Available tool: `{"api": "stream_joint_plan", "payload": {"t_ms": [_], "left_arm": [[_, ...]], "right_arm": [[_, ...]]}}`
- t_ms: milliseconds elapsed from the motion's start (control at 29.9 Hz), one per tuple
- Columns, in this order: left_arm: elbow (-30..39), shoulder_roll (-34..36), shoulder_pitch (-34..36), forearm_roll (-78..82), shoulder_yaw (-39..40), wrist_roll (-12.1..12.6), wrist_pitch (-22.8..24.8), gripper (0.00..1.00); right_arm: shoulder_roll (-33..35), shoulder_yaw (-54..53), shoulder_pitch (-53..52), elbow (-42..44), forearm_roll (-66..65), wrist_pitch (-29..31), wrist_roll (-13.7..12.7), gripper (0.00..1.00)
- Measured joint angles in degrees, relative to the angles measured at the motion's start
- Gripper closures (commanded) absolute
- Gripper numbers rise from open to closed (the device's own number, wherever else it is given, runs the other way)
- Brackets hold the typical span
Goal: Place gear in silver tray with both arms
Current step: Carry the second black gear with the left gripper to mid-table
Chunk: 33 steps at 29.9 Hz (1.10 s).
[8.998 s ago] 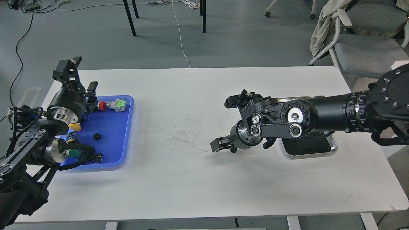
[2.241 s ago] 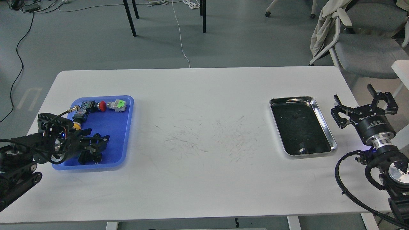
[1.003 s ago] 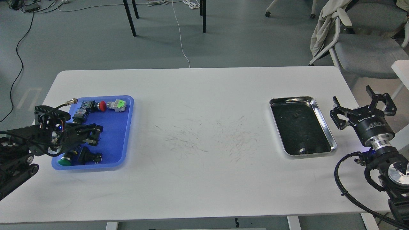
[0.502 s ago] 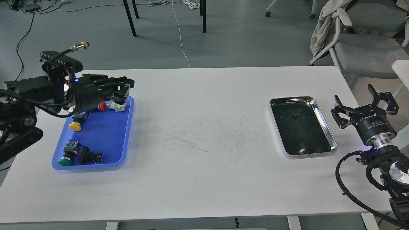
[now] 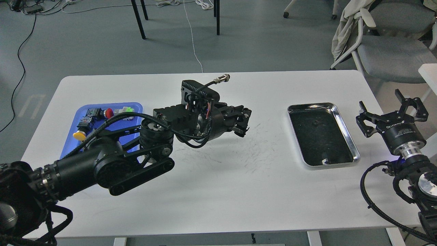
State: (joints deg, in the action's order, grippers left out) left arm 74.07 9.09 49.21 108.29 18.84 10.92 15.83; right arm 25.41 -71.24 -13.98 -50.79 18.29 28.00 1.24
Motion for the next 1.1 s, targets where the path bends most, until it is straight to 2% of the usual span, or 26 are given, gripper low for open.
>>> {"api": "stream_joint_plan", "payload": {"t_ms": [134, 268, 468, 602, 903, 1003, 1104], "left_arm": [[-4.05, -4.98, -0.32, 0.15, -4.8, -0.09, -2.87, 0.91], [-5.33, -8.61, -3.08, 0.52, -6.53, 0.23, -3.91, 0.91], [-9.88, -9.06, -7.84, 4.86, -6.53, -0.08, -4.66, 0.91], [-14.0, -9.09, -8.65, 5.77, -6.2, -0.35, -6.42, 0.91], [-14.89, -9.09, -9.88, 5.89, -6.4, -0.41, -7.0, 0.89], [-14.86, -9.09, -10.08, 5.91, -6.36, -0.4, -7.09, 0.82], [-14.86, -9.09, -10.12, 5.85, -6.36, -0.38, -7.94, 0.68]], "right_arm": [[0.0, 0.0, 0.0, 0.03, -0.01, 0.0, 0.0, 0.04], [-0.05, 0.03, -0.07, 0.12, 0.0, 0.0, 0.0, 0.04], [-0.1, 0.01, -0.39, 0.02, -0.01, 0.0, 0.0, 0.04], [-0.1, -0.06, -0.43, -0.05, -0.01, 0.0, 0.0, 0.04], [-0.01, -0.13, -0.35, 0.06, -0.01, 0.0, 0.0, 0.04], [-0.01, -0.13, -0.35, 0.1, -0.01, 0.0, 0.0, 0.04], [-0.01, -0.08, -0.34, 0.14, -0.01, 0.0, 0.0, 0.04]]}}
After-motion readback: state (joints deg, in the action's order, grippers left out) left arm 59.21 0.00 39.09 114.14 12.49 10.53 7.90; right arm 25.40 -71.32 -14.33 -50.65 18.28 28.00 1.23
